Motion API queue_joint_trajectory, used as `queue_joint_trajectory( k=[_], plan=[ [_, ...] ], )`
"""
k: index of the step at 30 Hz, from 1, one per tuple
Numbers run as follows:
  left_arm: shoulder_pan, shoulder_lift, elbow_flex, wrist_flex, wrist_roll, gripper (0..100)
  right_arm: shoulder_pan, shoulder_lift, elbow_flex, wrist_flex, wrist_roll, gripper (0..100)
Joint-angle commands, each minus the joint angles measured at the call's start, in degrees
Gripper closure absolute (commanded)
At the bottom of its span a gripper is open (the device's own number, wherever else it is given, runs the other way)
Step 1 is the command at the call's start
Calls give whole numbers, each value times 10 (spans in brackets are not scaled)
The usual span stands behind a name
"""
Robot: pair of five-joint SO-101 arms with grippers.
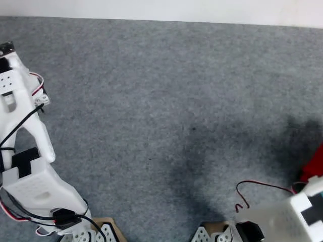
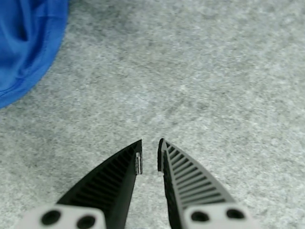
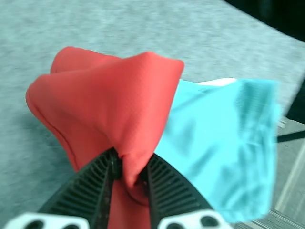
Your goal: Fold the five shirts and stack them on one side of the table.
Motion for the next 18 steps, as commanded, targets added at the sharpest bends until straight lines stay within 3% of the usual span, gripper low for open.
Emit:
queue_joint_trajectory(
  k=[1,9,14,18],
  plan=[
    [36,-11,-4,4,9,919,59,-36,-31,-2,33,991],
    [83,-11,-7,23,10,919,182,-1,-7,-33,112,991],
    [97,-12,-8,22,47,919,182,71,13,-50,174,991],
    [104,-12,-26,23,47,919,177,124,13,-54,180,986]
  ],
)
